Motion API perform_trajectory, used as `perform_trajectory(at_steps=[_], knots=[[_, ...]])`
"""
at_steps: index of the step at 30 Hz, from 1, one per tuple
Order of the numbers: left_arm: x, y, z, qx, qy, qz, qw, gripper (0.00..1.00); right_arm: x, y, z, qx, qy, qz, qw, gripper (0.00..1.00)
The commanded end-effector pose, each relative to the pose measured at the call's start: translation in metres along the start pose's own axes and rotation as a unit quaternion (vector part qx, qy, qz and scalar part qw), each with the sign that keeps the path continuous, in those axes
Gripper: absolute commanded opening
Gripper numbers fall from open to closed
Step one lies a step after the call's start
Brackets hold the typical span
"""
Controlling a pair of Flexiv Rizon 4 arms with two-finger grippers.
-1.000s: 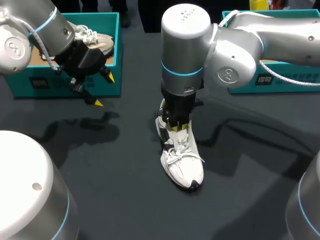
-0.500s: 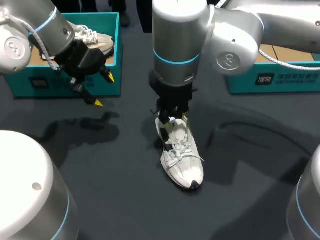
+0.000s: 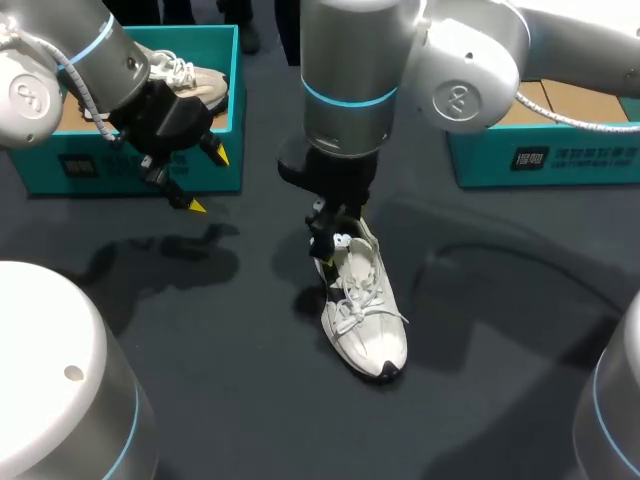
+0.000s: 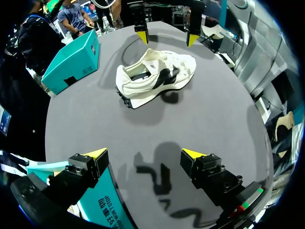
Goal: Take the shoe out of the shoebox, open the shoe tongue, remove and reinsert the insole, then place the shoe into the shoebox
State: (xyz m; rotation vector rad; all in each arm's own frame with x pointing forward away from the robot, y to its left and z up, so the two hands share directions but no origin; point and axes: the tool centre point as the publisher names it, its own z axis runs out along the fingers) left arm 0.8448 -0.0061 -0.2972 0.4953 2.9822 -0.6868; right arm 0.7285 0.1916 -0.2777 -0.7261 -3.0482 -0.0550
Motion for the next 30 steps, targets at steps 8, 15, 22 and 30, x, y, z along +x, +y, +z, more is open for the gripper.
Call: perform_trajectory(at_steps=[8,15,22,30], knots=[[0.000,0.000,0.000,-0.002,0.000,0.000,1.000,1.00,-0.016,0.014,-0.014,-0.006,-0.040,-0.083,0.996,1.00],[0.000,0.000,0.000,-0.002,0.000,0.000,1.000,1.00,-0.025,0.040,-0.020,-0.005,-0.090,-0.174,0.981,1.00],[0.000,0.000,0.000,-0.002,0.000,0.000,1.000,1.00,-0.029,0.042,-0.017,-0.002,-0.087,-0.186,0.979,1.00],[0.000,0.000,0.000,-0.002,0.000,0.000,1.000,1.00,-0.041,0.050,-0.011,0.000,-0.108,-0.241,0.964,1.00]])
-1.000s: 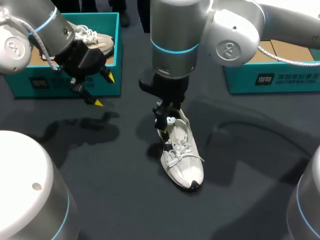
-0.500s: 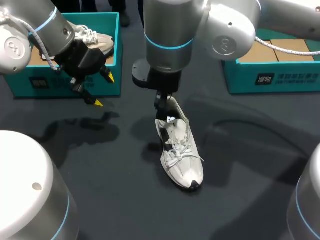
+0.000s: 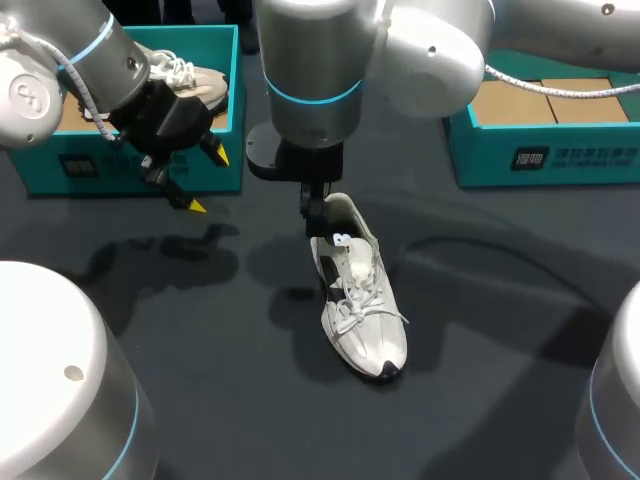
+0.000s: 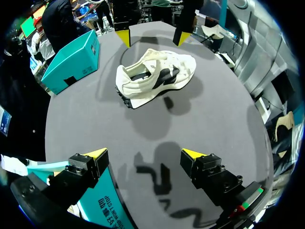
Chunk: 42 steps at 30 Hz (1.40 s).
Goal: Take the shoe out of the shoebox, open the shoe tongue, remove and reinsert the insole, then place the shoe into the shoebox
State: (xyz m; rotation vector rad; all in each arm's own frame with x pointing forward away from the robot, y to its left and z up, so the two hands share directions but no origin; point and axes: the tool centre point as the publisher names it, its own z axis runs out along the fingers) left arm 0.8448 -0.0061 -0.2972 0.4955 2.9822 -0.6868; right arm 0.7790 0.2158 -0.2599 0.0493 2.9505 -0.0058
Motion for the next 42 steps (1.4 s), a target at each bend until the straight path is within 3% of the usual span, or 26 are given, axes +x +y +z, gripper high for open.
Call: perform_trajectory(at_steps=[1,6,17,42], knots=[[0.000,0.000,0.000,-0.002,0.000,0.000,1.000,1.00,-0.010,0.001,0.008,0.006,-0.017,-0.038,0.999,1.00],[0.000,0.000,0.000,-0.002,0.000,0.000,1.000,1.00,-0.027,0.001,0.018,0.017,-0.017,-0.074,0.997,1.00],[0.000,0.000,0.000,-0.002,0.000,0.000,1.000,1.00,-0.044,0.005,0.047,0.030,-0.012,-0.097,0.995,1.00],[0.000,0.000,0.000,-0.002,0.000,0.000,1.000,1.00,-0.065,-0.014,0.088,0.035,-0.022,-0.119,0.992,1.00]])
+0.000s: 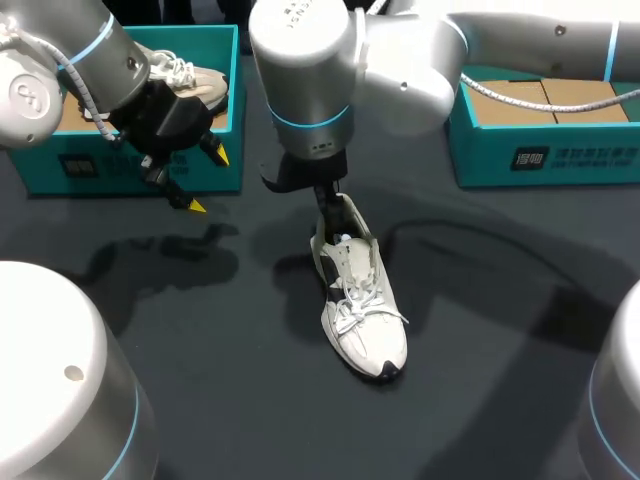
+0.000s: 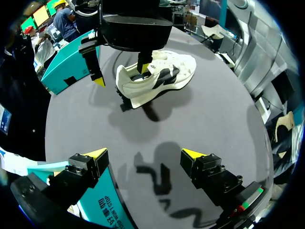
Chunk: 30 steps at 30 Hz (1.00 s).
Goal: Take the shoe out of the shoebox, open the shoe tongue, remove and reinsert the insole, then place the shoe into the shoebox
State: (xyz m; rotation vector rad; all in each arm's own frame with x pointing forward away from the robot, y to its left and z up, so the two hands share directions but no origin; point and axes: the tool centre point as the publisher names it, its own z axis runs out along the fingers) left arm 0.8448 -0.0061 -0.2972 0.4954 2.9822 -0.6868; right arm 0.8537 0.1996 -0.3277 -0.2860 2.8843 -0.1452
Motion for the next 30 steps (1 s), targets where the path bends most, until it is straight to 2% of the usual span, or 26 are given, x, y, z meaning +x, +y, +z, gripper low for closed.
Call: perform_trajectory(at_steps=[1,7,18,30], knots=[[0.000,0.000,0.000,-0.002,0.000,0.000,1.000,1.00,-0.005,-0.001,0.009,-0.002,0.005,-0.001,1.000,1.00],[0.000,0.000,0.000,-0.002,0.000,0.000,1.000,1.00,-0.009,-0.002,0.016,0.000,0.008,-0.004,1.000,1.00],[0.000,0.000,0.000,-0.002,0.000,0.000,1.000,1.00,-0.018,-0.013,0.038,0.000,0.026,0.004,1.000,0.84],[0.000,0.000,0.000,-0.002,0.000,0.000,1.000,1.00,-0.012,-0.016,0.057,-0.017,0.046,0.007,0.999,0.80]])
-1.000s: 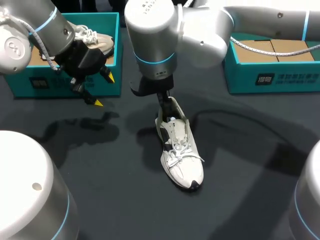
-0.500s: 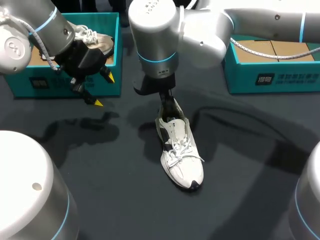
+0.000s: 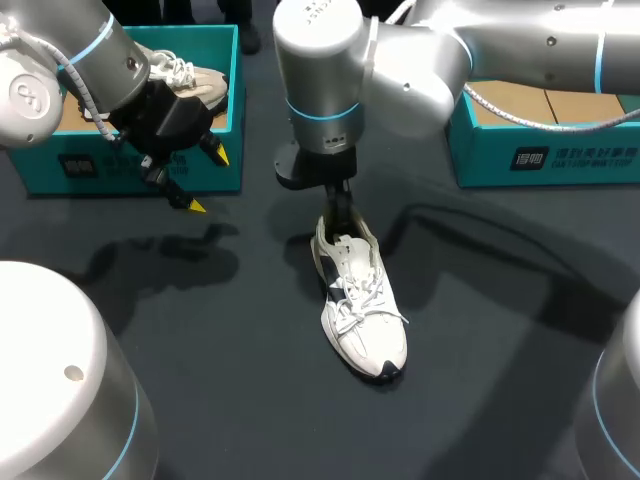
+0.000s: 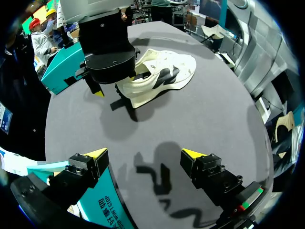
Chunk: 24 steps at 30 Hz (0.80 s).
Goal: Take the shoe out of the shoebox, open the shoe tongue, remove and reinsert the insole, then place the shoe into the shoebox
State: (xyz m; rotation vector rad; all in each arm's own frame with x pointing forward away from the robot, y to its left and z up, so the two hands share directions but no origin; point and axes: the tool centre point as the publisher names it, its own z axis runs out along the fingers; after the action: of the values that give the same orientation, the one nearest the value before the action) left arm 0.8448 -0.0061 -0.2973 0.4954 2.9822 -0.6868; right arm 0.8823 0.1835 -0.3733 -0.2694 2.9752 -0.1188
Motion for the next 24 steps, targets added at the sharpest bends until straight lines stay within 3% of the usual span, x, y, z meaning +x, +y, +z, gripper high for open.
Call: perform_trajectory(at_steps=[1,6,8,12,14,19,24], knots=[[0.000,0.000,0.000,-0.002,0.000,0.000,1.000,1.00,0.002,-0.001,0.006,-0.005,0.005,0.001,1.000,0.79],[0.000,0.000,0.000,-0.002,0.000,0.000,1.000,1.00,0.007,-0.002,0.008,-0.009,0.010,0.003,1.000,0.68],[0.000,0.000,0.000,-0.002,0.000,0.000,1.000,1.00,0.008,-0.002,0.009,-0.011,0.011,0.004,1.000,0.49],[0.000,0.000,0.000,-0.002,0.000,0.000,1.000,1.00,0.011,-0.001,0.009,-0.015,0.013,0.004,1.000,0.30],[0.000,0.000,0.000,-0.002,0.000,0.000,1.000,1.00,0.013,0.001,0.008,-0.017,0.013,0.004,1.000,0.01],[0.000,0.000,0.000,-0.002,0.000,0.000,1.000,1.00,0.017,0.001,0.003,-0.021,0.015,0.008,1.000,0.00],[0.000,0.000,0.000,-0.002,0.000,0.000,1.000,1.00,0.018,-0.007,-0.017,-0.015,0.023,0.035,0.999,0.00]])
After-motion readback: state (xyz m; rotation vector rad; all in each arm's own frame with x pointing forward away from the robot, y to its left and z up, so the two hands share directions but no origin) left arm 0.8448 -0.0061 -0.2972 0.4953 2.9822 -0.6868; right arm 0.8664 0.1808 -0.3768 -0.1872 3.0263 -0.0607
